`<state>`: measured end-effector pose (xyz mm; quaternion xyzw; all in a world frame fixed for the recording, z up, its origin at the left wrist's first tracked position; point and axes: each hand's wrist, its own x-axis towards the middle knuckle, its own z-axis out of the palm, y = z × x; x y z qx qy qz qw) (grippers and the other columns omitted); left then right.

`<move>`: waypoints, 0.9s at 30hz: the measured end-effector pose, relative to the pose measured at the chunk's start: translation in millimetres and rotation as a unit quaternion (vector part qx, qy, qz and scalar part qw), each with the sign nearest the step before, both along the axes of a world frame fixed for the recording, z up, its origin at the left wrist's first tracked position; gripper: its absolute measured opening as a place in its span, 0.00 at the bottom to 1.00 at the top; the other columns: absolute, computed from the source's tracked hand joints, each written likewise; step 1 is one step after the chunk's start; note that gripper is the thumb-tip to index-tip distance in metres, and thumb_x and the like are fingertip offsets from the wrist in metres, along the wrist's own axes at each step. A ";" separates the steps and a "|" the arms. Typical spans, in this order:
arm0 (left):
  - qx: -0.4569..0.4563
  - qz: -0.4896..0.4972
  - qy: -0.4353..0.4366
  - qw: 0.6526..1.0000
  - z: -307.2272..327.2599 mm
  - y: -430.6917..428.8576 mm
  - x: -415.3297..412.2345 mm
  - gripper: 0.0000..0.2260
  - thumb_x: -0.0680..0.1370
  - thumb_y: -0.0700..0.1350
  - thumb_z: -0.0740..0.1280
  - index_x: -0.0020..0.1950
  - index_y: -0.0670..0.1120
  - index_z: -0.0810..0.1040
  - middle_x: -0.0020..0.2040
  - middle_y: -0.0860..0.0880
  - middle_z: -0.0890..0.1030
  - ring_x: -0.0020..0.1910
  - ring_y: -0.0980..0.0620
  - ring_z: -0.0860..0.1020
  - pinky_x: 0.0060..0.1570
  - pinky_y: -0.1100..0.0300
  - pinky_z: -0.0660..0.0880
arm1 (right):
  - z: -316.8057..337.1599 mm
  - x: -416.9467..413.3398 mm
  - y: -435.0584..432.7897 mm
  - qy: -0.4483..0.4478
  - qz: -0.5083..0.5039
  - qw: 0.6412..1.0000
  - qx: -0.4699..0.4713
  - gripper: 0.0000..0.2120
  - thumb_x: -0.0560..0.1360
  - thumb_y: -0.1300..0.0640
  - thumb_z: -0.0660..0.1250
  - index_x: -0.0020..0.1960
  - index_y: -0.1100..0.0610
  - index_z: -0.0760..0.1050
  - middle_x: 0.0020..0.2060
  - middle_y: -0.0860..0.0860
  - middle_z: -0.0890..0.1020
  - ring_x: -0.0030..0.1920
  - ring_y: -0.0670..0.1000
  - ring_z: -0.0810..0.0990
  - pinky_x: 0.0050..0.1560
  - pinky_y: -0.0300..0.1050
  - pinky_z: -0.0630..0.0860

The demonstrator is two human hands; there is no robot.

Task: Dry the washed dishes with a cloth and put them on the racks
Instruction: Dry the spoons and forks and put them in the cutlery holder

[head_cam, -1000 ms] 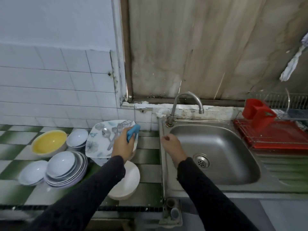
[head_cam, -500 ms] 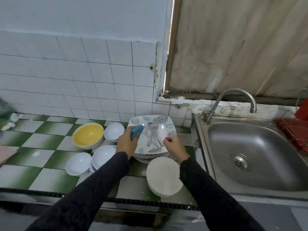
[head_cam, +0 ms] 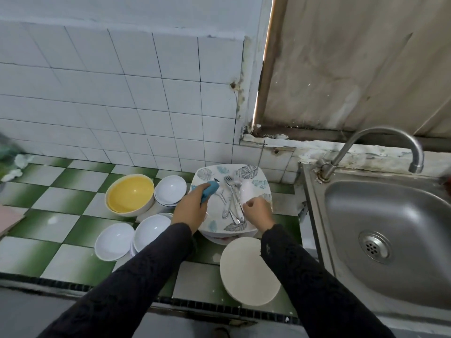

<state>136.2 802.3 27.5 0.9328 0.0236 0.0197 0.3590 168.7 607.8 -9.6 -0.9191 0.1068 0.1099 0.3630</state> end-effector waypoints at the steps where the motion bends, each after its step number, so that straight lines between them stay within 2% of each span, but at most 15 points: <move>1: 0.003 0.001 -0.001 1.000 0.0 -0.8 2.9 0.20 0.82 0.42 0.62 0.75 0.51 0.67 0.64 0.45 0.79 0.58 0.46 0.78 0.61 0.53 0.75 | -0.1 1.8 0.5 0.002 -0.001 1.000 -0.017 0.16 0.78 0.62 0.62 0.31 0.61 0.69 0.29 0.57 0.68 0.34 0.55 0.69 0.40 0.44 0.65; 4: -0.001 0.005 0.009 1.000 1.0 -2.5 13.3 0.20 0.83 0.42 0.61 0.75 0.50 0.66 0.65 0.44 0.78 0.59 0.46 0.78 0.61 0.54 0.74 | -7.1 11.3 0.7 -0.006 0.013 0.998 -0.062 0.13 0.79 0.60 0.63 0.37 0.64 0.76 0.33 0.57 0.75 0.38 0.57 0.74 0.41 0.48 0.71; 7: -0.006 0.002 0.024 1.000 2.7 -2.8 16.7 0.20 0.83 0.42 0.61 0.76 0.50 0.66 0.65 0.44 0.77 0.60 0.47 0.77 0.61 0.56 0.72 | -10.6 13.2 4.0 -0.007 0.020 0.993 -0.119 0.13 0.80 0.57 0.63 0.38 0.60 0.74 0.35 0.56 0.74 0.37 0.55 0.72 0.35 0.44 0.65; 9: -0.014 0.000 0.026 1.000 4.6 0.9 18.5 0.19 0.83 0.43 0.61 0.75 0.50 0.67 0.65 0.44 0.77 0.59 0.47 0.77 0.61 0.55 0.73 | -11.7 16.4 8.3 -0.008 0.031 0.987 -0.155 0.11 0.81 0.55 0.64 0.46 0.61 0.79 0.44 0.59 0.79 0.42 0.57 0.76 0.40 0.43 0.66; 12: -0.023 -0.001 0.026 0.999 6.9 7.9 23.8 0.16 0.83 0.46 0.60 0.72 0.49 0.69 0.60 0.45 0.80 0.53 0.50 0.77 0.56 0.56 0.75 | -13.9 21.0 13.9 0.011 0.036 0.987 -0.158 0.12 0.82 0.57 0.64 0.58 0.64 0.78 0.55 0.60 0.79 0.54 0.59 0.79 0.46 0.43 0.68; 14: -0.026 0.000 0.027 0.999 8.2 12.2 28.8 0.14 0.83 0.48 0.60 0.68 0.48 0.71 0.55 0.46 0.80 0.48 0.50 0.76 0.47 0.62 0.75 | -12.8 23.4 17.0 0.026 0.023 0.989 -0.145 0.11 0.81 0.59 0.63 0.58 0.64 0.76 0.57 0.60 0.78 0.56 0.60 0.79 0.46 0.44 0.69; 16: -0.057 0.018 0.032 0.998 9.4 15.7 34.9 0.11 0.83 0.50 0.60 0.63 0.46 0.72 0.51 0.47 0.79 0.44 0.52 0.75 0.38 0.69 0.70 | -8.3 25.8 18.9 0.039 0.003 0.992 -0.119 0.09 0.81 0.62 0.62 0.58 0.65 0.74 0.56 0.61 0.78 0.55 0.60 0.79 0.46 0.45 0.69; 18: -0.087 0.034 0.031 0.995 10.6 19.4 41.4 0.09 0.83 0.51 0.60 0.56 0.46 0.71 0.49 0.48 0.77 0.41 0.55 0.73 0.34 0.70 0.67 | -2.5 27.2 19.4 0.042 -0.010 0.996 -0.079 0.10 0.80 0.65 0.60 0.61 0.65 0.70 0.54 0.61 0.77 0.52 0.60 0.76 0.45 0.45 0.68; 21: -0.093 0.023 0.031 0.995 10.2 28.1 51.8 0.09 0.83 0.52 0.60 0.53 0.46 0.70 0.47 0.48 0.76 0.42 0.53 0.74 0.34 0.69 0.68 | 12.8 23.7 22.7 0.030 -0.020 0.999 -0.031 0.15 0.79 0.71 0.57 0.65 0.66 0.64 0.45 0.57 0.74 0.44 0.55 0.72 0.34 0.45 0.65; 22: -0.099 0.023 0.030 0.994 10.8 31.2 54.8 0.10 0.83 0.53 0.60 0.53 0.46 0.70 0.47 0.48 0.77 0.43 0.51 0.75 0.34 0.68 0.70 | 17.4 22.9 23.8 0.022 -0.023 0.999 -0.018 0.15 0.78 0.72 0.56 0.65 0.66 0.63 0.45 0.57 0.74 0.42 0.54 0.72 0.31 0.43 0.64; 25: -0.125 0.031 0.026 0.991 13.1 38.9 63.8 0.12 0.82 0.54 0.61 0.51 0.45 0.72 0.47 0.46 0.78 0.43 0.49 0.77 0.36 0.62 0.75 | 33.0 21.1 27.3 0.005 -0.050 0.998 0.047 0.08 0.81 0.69 0.55 0.59 0.63 0.65 0.50 0.59 0.75 0.39 0.50 0.71 0.31 0.40 0.63; 27: -0.168 0.042 0.020 0.985 15.5 38.9 66.8 0.11 0.82 0.54 0.62 0.50 0.46 0.73 0.45 0.46 0.78 0.46 0.46 0.79 0.42 0.53 0.80 | 39.2 21.7 30.9 0.014 -0.072 0.992 0.102 0.08 0.83 0.64 0.54 0.61 0.60 0.68 0.51 0.56 0.75 0.40 0.48 0.72 0.33 0.40 0.65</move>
